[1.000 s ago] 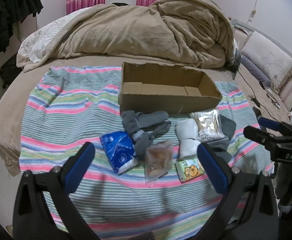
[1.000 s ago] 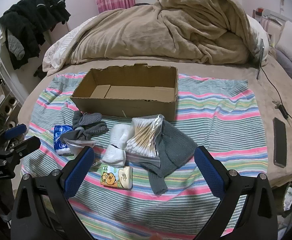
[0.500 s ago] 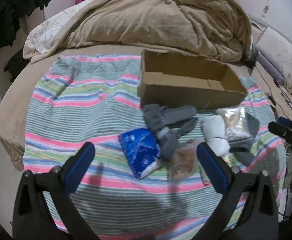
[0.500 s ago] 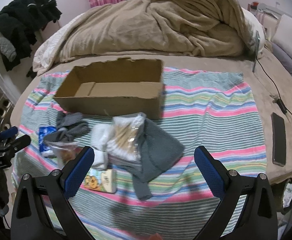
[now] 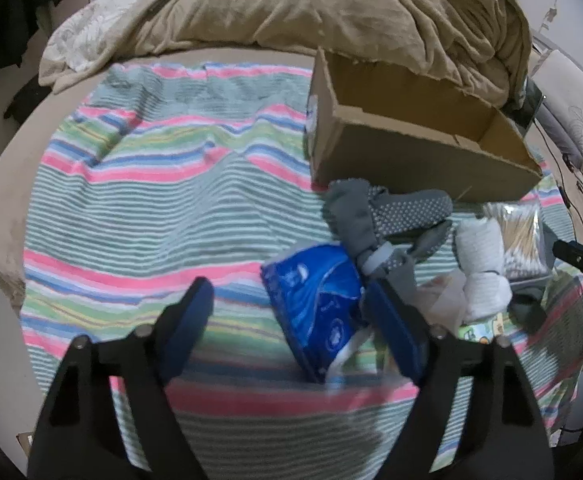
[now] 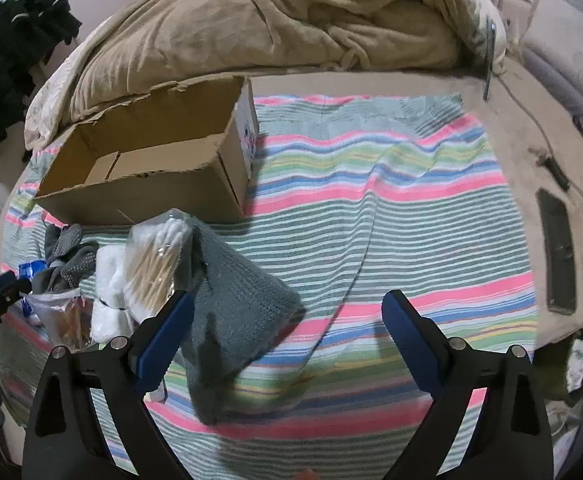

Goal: Organize objects
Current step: 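Grasp the blue tissue pack with the left tool while the right tool grasps the grey cloth, then lift and carry the tissue pack and grey cloth with both tools into the box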

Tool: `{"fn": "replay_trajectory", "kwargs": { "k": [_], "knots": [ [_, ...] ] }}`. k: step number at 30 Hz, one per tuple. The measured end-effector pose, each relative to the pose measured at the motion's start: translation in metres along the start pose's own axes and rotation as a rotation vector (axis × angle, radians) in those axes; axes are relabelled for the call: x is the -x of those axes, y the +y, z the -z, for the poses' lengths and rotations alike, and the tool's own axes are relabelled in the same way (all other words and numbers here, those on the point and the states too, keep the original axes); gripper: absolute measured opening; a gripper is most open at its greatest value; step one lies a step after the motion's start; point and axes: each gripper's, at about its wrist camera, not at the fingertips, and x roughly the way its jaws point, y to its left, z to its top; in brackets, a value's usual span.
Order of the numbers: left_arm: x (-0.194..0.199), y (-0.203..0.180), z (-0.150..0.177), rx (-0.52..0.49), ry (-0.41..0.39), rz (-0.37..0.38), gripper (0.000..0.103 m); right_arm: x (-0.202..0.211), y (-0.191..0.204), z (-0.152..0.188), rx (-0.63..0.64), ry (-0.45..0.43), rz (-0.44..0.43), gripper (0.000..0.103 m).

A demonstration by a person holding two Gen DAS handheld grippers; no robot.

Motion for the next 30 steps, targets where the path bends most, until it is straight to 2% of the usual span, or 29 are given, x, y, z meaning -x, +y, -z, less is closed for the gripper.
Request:
{"fn": "replay_trajectory", "kwargs": {
  "k": [3, 5, 6, 7, 9, 14, 16, 18, 19, 30],
  "knots": [
    [-0.005, -0.002, -0.002, -0.007, -0.004, 0.015, 0.077, -0.011, -0.003, 0.000, -0.015, 0.018, -0.028, 0.091],
    [-0.008, -0.003, -0.003, -0.009, -0.002, 0.024, 0.068, -0.018, -0.004, 0.000, -0.032, 0.044, -0.063, 0.081],
    [-0.007, -0.004, -0.004, -0.009, -0.005, 0.033, 0.060, -0.021, -0.004, 0.000, -0.035, 0.056, -0.083, 0.074],
    [-0.006, -0.006, -0.004, -0.016, -0.014, 0.035, 0.056, -0.022, -0.002, 0.000, -0.033, 0.057, -0.093, 0.071],
    [-0.006, -0.010, -0.003, -0.034, -0.016, 0.044, 0.053, -0.022, 0.002, 0.002, -0.017, 0.050, -0.095, 0.066],
    [-0.008, -0.014, -0.001, -0.040, -0.014, 0.067, 0.045, -0.018, 0.001, 0.006, -0.010, 0.029, -0.114, 0.039],
    [-0.006, -0.014, 0.000, -0.038, -0.022, 0.077, 0.031, -0.013, 0.004, 0.005, 0.006, 0.012, -0.121, 0.032],
    [-0.006, -0.014, 0.001, -0.036, -0.020, 0.096, 0.027, -0.008, 0.008, 0.006, 0.032, -0.001, -0.113, 0.028],
    [-0.005, -0.014, 0.002, -0.036, -0.024, 0.100, 0.021, -0.006, 0.010, 0.006, 0.038, -0.005, -0.112, 0.026],
    [0.021, -0.016, 0.001, -0.037, -0.079, 0.143, 0.013, 0.033, 0.014, -0.004, 0.067, -0.102, -0.102, 0.017]
  ]
}}
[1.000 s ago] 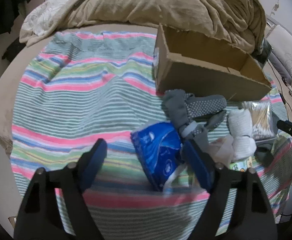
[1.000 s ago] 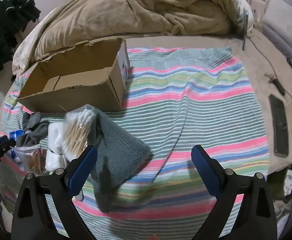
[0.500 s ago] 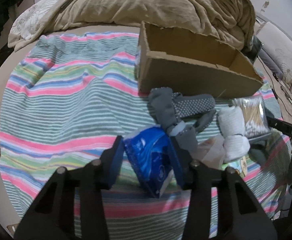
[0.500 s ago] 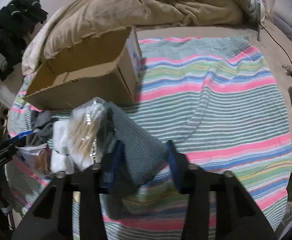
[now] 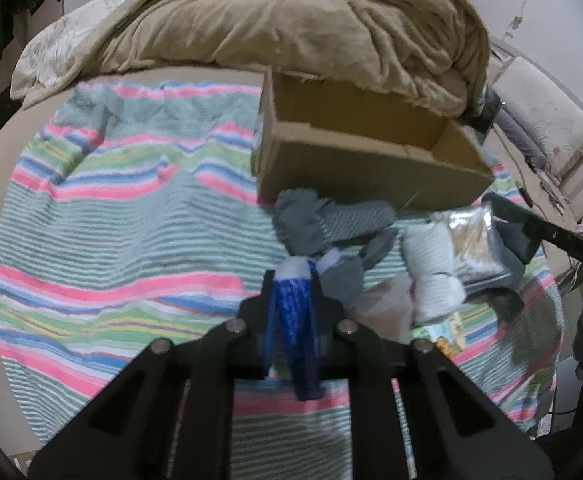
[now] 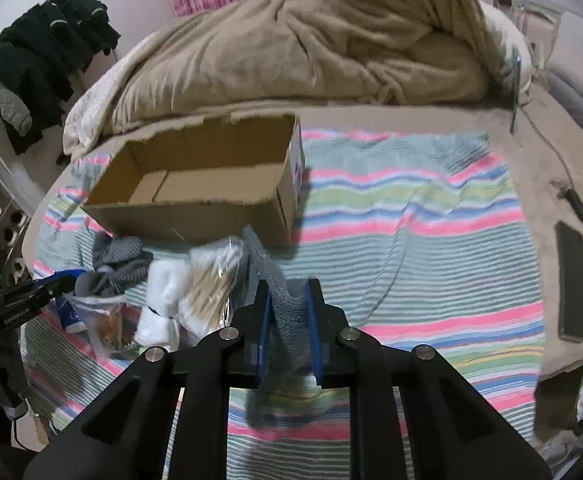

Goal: Organize objects
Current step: 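Lift and carry the tissue pack and grey cloth with both tools into the box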

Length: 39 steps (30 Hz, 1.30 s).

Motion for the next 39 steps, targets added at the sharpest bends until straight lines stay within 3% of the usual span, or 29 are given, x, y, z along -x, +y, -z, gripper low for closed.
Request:
{"fn": "replay_trajectory", "kwargs": {
  "k": [23, 39],
  "knots": [
    [0.068, -0.034, -0.059, -0.087, -0.204, 0.060, 0.013, 0.059, 0.018, -0.054, 0.097, -0.205, -0.037, 0.015],
    [0.062, -0.059, -0.104, -0.141, -0.263, 0.109, 0.013, 0.045, 0.034, -0.099, 0.169, -0.261, -0.072, 0.015]
  ]
}}
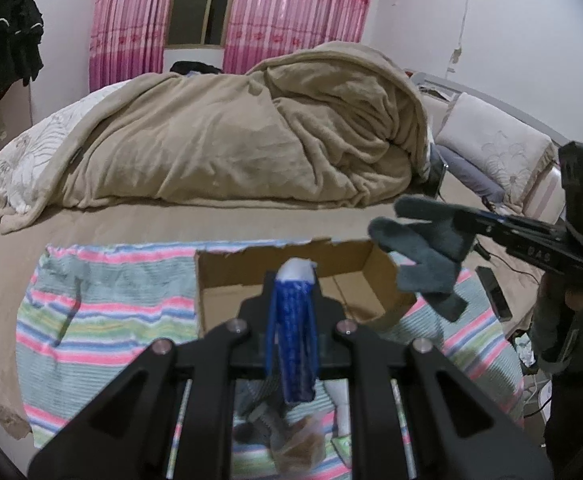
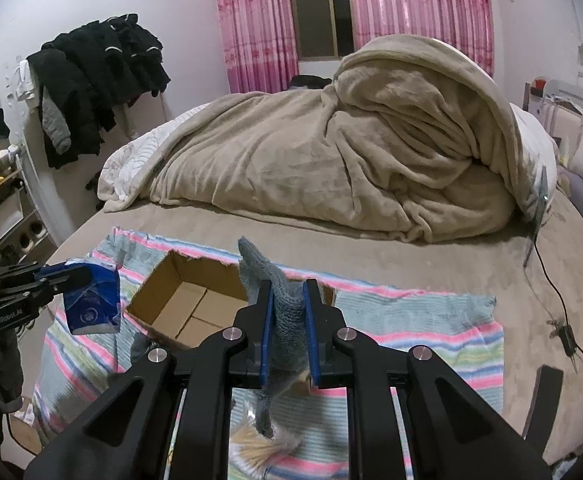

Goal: Organize objects
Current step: 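Lift and carry the tissue pack and grey cloth with both tools into the box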

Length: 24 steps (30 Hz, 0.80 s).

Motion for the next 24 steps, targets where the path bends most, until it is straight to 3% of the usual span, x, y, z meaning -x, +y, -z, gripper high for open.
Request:
{"fn": "replay_trajectory", "kwargs": {
  "k": [14, 24],
  "knots": [
    [-0.048, -0.018, -0.022, 0.021, 0.002, 0.069, 0.013, -0.047, -0.003, -0.011, -0.001, 0.031, -0.043, 0.015],
    [-0.110, -0.012, -0.007, 0.104, 0.100, 0.124, 0.013, -0.090, -0.017, 0.006, -0.033, 0.104, -0.073, 0.015]
  ]
}}
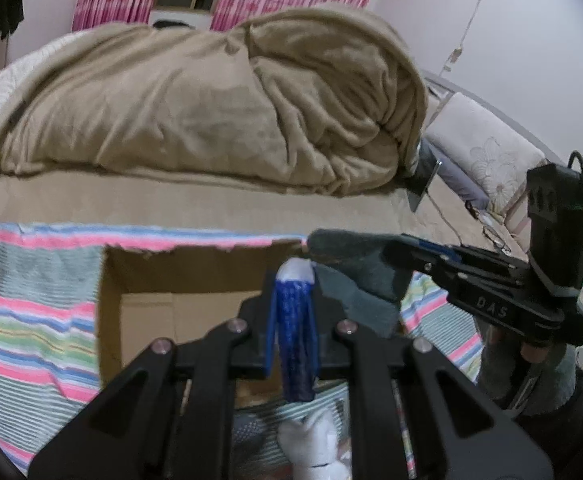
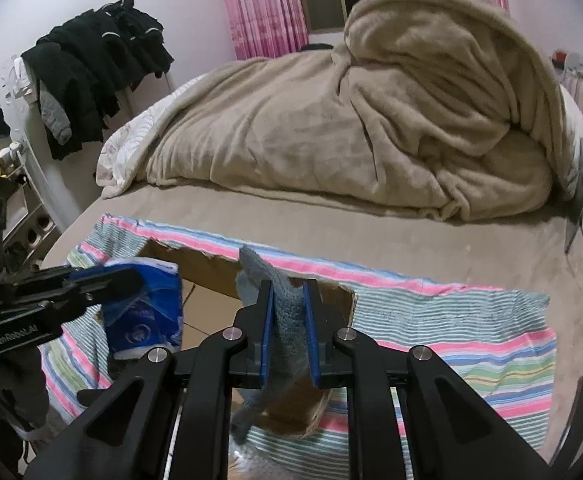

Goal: Organize objects
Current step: 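Lift and carry the tissue pack and grey cloth with both tools into the box, then open both tools to drop the tissue pack and cloth in the box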

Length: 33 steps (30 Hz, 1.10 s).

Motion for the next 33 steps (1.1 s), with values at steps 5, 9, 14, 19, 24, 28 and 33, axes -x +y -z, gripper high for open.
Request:
{"fn": "replay_trajectory", "kwargs": {
  "k": [5, 9, 14, 19, 24, 28, 33],
  "knots": [
    [-0.035, 0.005, 0.011, 0.015, 0.066, 0.006, 0.013, -0.025, -0.008, 0.012, -0.007, 0.052, -0.002, 0.015],
    [-0.051, 0.008, 0.017, 0.013, 0.100, -0.003, 0.013, -0.040, -0.013, 0.020, -0.011, 0.078, 0.004, 0.015],
    [-0.076, 0.018, 0.024, 0.014, 0.165, -0.036, 0.015, -0.052, -0.016, 0.022, -0.002, 0.091, 0.036, 0.015],
    [-0.090, 0.024, 0.028, 0.013, 0.225, -0.044, 0.020, -0.065, -0.014, 0.027, 0.008, 0.115, 0.047, 0.015],
    [-0.095, 0.025, 0.029, 0.019, 0.260, -0.052, 0.028, -0.064, -0.016, 0.027, -0.009, 0.116, 0.042, 0.019],
    [-0.088, 0.022, 0.027, 0.021, 0.260, -0.064, 0.045, -0.060, -0.008, 0.027, 0.004, 0.128, 0.033, 0.046],
    [-0.064, 0.022, 0.022, 0.043, 0.208, -0.063, 0.078, -0.039, -0.001, 0.023, -0.005, 0.088, 0.054, 0.059]
  ]
}}
